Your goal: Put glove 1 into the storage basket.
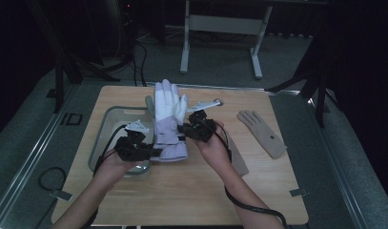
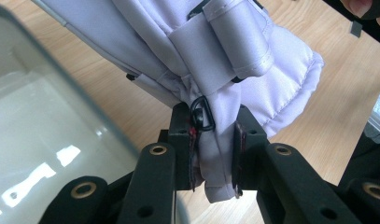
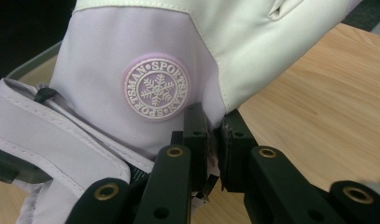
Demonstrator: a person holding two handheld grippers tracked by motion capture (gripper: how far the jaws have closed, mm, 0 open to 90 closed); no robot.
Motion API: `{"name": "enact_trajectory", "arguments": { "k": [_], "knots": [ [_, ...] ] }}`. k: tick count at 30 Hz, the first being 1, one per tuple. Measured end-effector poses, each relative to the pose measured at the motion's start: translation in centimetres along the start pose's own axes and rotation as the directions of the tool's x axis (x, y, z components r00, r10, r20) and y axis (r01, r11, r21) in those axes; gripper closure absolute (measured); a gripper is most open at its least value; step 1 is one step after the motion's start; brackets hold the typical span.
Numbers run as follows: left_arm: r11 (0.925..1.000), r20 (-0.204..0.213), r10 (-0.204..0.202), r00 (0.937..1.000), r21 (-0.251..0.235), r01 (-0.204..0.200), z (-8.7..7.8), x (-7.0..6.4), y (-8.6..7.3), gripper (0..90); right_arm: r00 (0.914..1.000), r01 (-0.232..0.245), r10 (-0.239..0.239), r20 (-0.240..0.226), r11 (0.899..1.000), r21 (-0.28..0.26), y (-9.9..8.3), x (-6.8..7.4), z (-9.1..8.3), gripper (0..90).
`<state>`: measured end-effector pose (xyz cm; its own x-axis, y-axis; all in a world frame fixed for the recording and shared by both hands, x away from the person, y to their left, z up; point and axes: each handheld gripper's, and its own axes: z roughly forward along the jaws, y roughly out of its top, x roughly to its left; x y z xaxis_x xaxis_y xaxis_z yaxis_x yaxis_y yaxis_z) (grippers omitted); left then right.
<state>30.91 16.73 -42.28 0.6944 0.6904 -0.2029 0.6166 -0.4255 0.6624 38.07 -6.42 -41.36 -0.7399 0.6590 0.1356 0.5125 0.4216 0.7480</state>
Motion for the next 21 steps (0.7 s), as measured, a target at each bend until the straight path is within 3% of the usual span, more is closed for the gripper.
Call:
{"name": "enact_trajectory", "arguments": {
  "k": [13, 21],
  "knots": [
    [0.9994, -0.044, -0.034, 0.9985, 0.002, 0.035, -4.4, 3.5, -3.2, 74.1, 0.9974, 0.033, -0.033, -0.064, 0.999, -0.001, 3.0, 4.2, 4.0, 83.1],
    [0.9970, -0.056, -0.077, 0.9955, 0.006, 0.077, -5.8, 5.9, -5.2, 74.1, 0.9945, 0.049, -0.046, -0.094, 0.998, 0.025, 4.4, 6.2, 7.1, 83.1]
  ]
}}
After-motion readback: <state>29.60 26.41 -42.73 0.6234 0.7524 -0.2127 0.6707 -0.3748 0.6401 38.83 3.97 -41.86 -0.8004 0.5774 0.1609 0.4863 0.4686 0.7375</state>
